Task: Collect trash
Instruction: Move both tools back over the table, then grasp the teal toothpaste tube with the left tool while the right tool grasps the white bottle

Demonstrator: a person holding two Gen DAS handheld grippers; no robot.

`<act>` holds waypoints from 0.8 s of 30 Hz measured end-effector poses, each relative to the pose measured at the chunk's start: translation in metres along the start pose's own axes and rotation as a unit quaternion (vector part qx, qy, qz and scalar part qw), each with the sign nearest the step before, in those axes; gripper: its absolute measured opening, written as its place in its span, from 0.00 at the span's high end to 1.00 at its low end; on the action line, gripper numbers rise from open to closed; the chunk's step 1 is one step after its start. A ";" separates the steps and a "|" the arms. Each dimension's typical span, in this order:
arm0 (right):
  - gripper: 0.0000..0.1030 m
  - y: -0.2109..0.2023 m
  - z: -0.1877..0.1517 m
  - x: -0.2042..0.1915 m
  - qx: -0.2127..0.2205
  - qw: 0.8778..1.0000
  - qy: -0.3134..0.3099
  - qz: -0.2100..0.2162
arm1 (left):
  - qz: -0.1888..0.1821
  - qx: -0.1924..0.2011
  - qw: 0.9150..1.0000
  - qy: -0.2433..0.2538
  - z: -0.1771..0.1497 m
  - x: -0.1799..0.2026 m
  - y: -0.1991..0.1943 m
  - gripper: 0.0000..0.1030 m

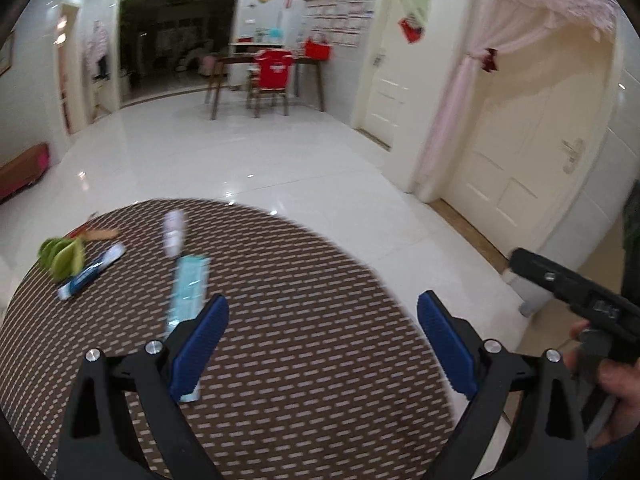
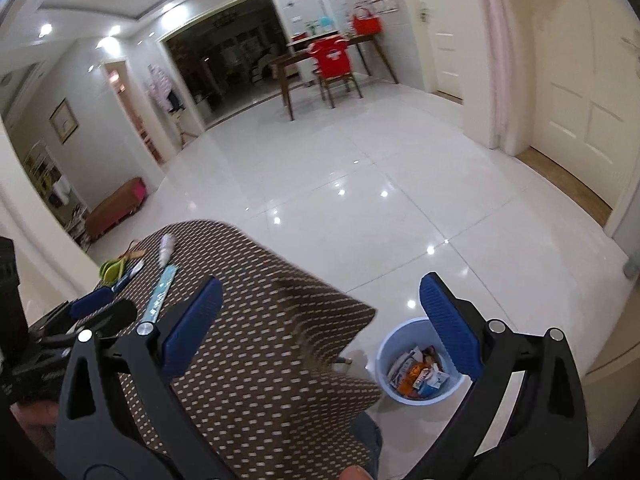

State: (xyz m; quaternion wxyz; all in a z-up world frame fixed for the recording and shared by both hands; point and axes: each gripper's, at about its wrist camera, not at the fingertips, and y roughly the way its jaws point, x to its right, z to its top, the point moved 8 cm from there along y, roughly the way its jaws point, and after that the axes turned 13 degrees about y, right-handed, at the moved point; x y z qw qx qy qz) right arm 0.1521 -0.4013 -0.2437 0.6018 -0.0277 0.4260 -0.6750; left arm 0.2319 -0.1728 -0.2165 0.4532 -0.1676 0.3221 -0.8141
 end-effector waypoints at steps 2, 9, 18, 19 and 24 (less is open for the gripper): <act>0.06 0.005 -0.008 -0.017 -0.007 1.000 -0.011 0.006 | 0.013 -0.004 1.000 -0.008 -0.012 -0.019 -0.001 0.09; 0.06 0.022 -0.035 -0.057 -0.032 0.999 -0.033 0.020 | 0.057 -0.061 0.996 -0.013 -0.048 -0.073 0.030 0.10; 0.06 0.033 -0.042 -0.063 -0.045 0.998 -0.045 0.016 | 0.056 -0.116 0.992 -0.004 -0.063 -0.095 0.074 0.33; 0.06 0.034 -0.042 -0.060 -0.045 0.998 -0.044 0.014 | 0.060 -0.116 0.991 0.004 -0.063 -0.095 0.074 0.34; 0.06 0.040 -0.039 -0.061 -0.048 0.998 -0.042 0.013 | 0.038 -0.119 0.991 0.047 -0.054 -0.083 0.072 0.74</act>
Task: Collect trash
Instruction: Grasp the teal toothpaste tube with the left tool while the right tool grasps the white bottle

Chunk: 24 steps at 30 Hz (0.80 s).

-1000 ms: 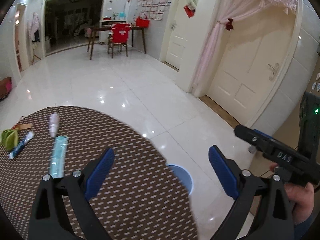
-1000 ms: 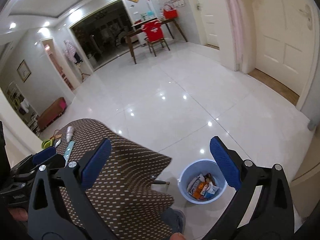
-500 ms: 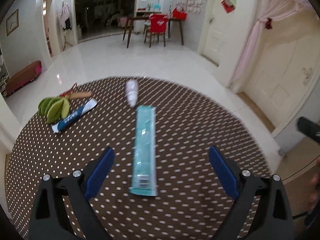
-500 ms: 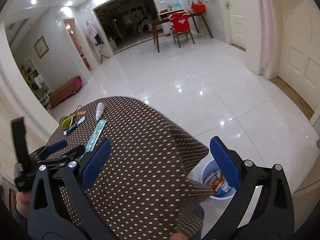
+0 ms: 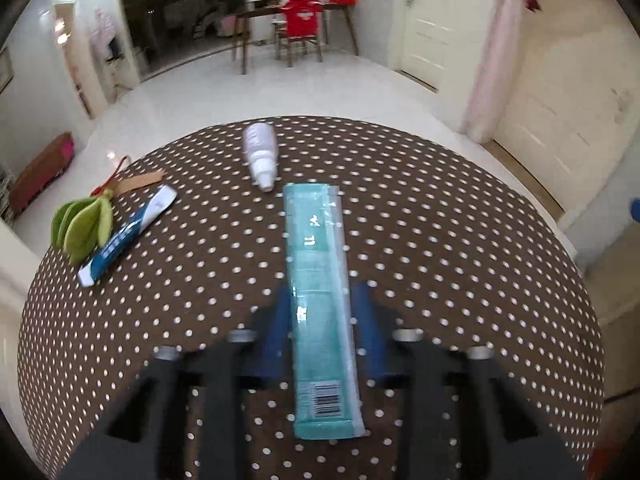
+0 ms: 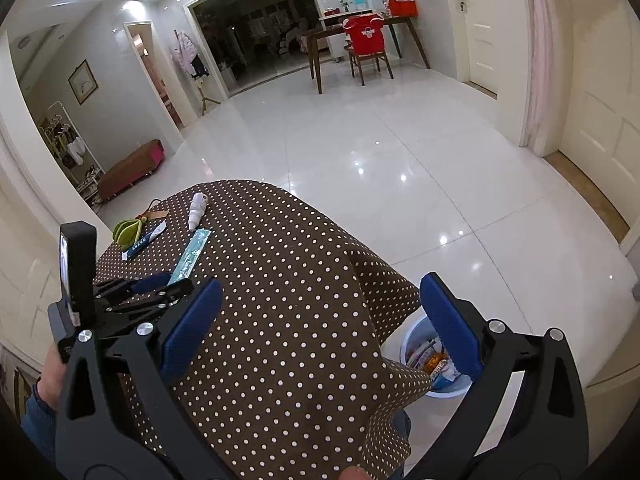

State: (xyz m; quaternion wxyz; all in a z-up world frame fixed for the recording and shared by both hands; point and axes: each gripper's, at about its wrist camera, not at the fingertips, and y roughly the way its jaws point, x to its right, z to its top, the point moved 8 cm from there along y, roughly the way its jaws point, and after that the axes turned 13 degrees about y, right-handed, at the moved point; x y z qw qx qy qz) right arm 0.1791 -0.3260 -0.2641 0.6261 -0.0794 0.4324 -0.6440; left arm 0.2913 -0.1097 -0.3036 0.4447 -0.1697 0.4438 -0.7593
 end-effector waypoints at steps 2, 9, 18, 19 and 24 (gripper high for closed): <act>0.06 0.004 0.000 -0.003 -0.004 1.000 -0.002 0.001 | -0.013 0.001 1.000 0.019 0.000 0.009 -0.001 0.75; 0.06 0.029 0.000 -0.036 -0.022 0.999 -0.030 0.015 | -0.020 0.018 1.000 -0.001 -0.025 -0.004 -0.022 0.75; 0.06 0.104 -0.005 -0.112 -0.073 0.993 -0.075 0.048 | -0.002 0.045 0.996 -0.082 -0.056 -0.059 -0.050 0.75; 0.06 0.114 -0.004 -0.119 -0.079 0.992 -0.080 0.049 | 0.001 0.047 0.995 -0.089 -0.058 -0.066 -0.052 0.75; 0.06 0.166 -0.004 -0.154 -0.099 0.988 -0.112 0.042 | 0.011 0.056 0.991 -0.125 -0.071 -0.094 -0.063 0.75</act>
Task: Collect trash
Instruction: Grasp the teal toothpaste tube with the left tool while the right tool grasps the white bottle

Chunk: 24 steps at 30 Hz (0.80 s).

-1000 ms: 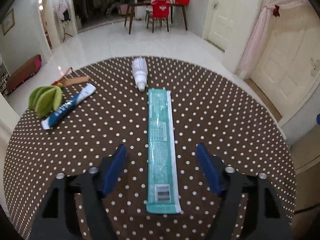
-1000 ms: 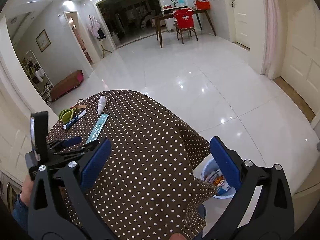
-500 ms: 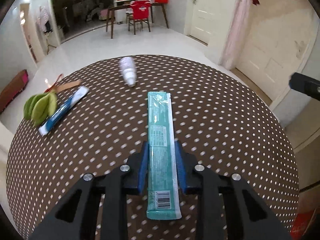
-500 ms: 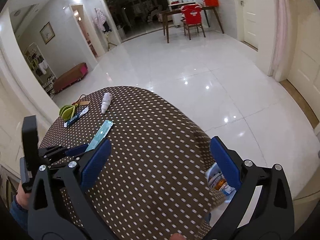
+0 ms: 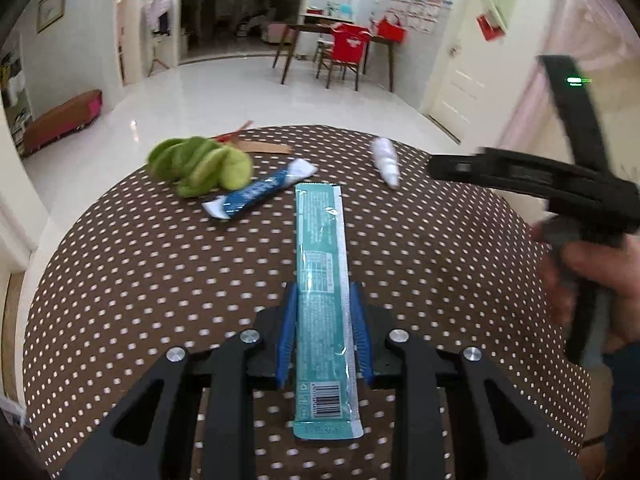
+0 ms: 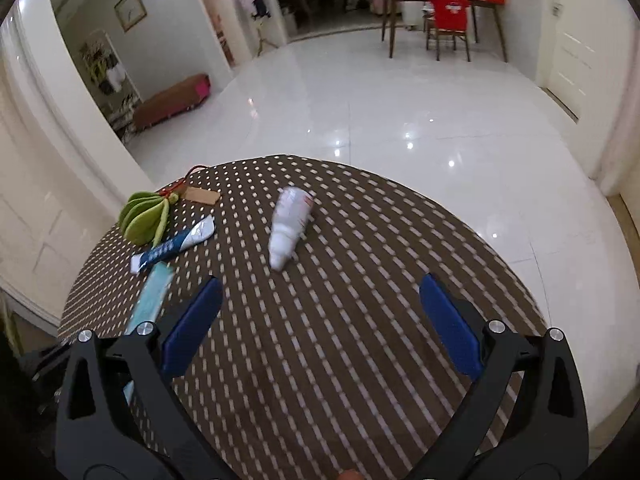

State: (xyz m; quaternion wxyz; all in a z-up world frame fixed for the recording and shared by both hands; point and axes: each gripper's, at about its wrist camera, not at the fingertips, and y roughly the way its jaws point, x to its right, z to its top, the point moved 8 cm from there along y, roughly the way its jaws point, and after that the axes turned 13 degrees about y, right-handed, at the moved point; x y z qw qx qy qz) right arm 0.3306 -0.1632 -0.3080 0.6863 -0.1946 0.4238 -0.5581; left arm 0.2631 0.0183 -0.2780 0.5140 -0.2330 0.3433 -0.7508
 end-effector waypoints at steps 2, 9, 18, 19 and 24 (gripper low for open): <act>0.11 0.019 0.009 -0.010 -0.001 1.000 -0.009 -0.004 | -0.002 0.002 1.000 -0.013 -0.002 -0.009 -0.004 0.75; 0.68 0.052 0.011 -0.021 -0.005 0.997 -0.065 -0.034 | 0.001 0.011 0.999 -0.041 -0.013 -0.023 -0.018 0.75; 0.76 -0.018 -0.039 0.015 -0.011 0.999 -0.017 0.034 | -0.012 0.022 0.999 -0.033 -0.011 0.009 -0.029 0.75; 0.76 -0.028 -0.043 0.020 -0.009 0.999 -0.014 0.039 | -0.015 0.024 0.999 -0.031 -0.009 0.014 -0.031 0.75; 0.76 -0.089 -0.059 0.043 0.019 0.999 0.009 0.049 | -0.030 0.035 0.999 -0.006 0.001 0.054 -0.040 0.75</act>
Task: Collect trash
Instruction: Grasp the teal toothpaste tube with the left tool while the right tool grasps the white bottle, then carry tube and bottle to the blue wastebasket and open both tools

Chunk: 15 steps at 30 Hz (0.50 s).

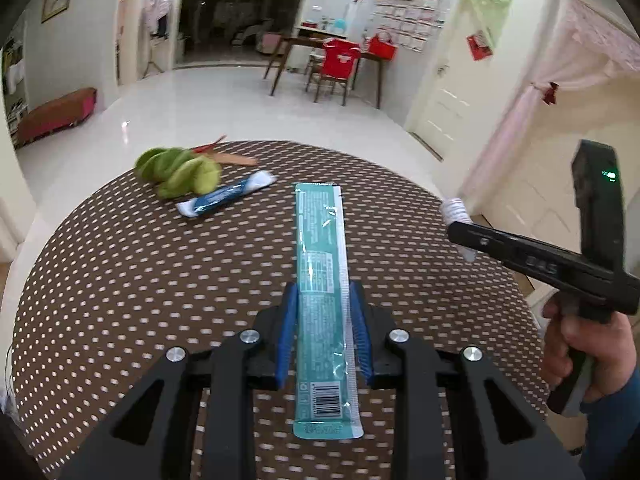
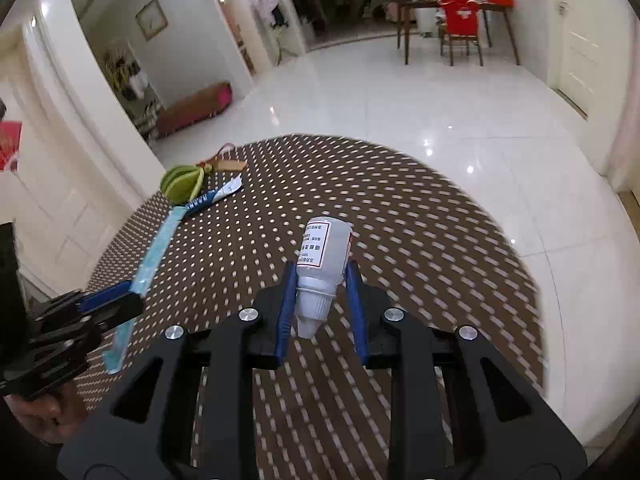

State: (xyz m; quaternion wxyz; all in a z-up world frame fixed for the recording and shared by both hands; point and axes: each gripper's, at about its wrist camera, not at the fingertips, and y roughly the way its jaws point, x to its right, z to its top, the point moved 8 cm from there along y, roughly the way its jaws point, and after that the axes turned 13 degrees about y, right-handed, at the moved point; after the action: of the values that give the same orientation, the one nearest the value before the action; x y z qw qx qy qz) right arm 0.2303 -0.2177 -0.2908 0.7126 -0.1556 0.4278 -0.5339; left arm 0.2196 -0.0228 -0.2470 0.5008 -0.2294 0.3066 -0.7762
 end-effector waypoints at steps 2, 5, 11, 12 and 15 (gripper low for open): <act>0.76 -0.023 0.000 0.006 0.014 1.000 0.008 0.002 | -0.007 0.005 1.000 0.009 0.005 0.016 -0.003 0.75; 0.76 -0.057 0.001 0.016 0.035 0.999 0.015 0.005 | -0.018 0.015 0.999 0.025 0.014 0.041 -0.008 0.75; 0.76 -0.115 0.010 0.055 0.082 0.996 0.039 0.007 | -0.044 0.025 0.997 0.063 0.032 0.100 -0.013 0.75; 0.76 -0.125 0.010 0.067 0.091 0.995 0.048 0.004 | -0.052 0.026 0.996 0.071 0.037 0.114 -0.012 0.75; 0.76 -0.143 0.011 0.097 0.106 0.992 0.072 -0.009 | -0.063 0.027 0.994 0.088 0.044 0.142 -0.008 0.75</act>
State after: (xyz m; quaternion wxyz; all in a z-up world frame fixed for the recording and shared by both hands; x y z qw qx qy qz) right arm 0.1552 -0.3612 -0.2307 0.6879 -0.0440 0.4170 -0.5924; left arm 0.1884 -0.1619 -0.2033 0.4281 -0.1658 0.3132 -0.8313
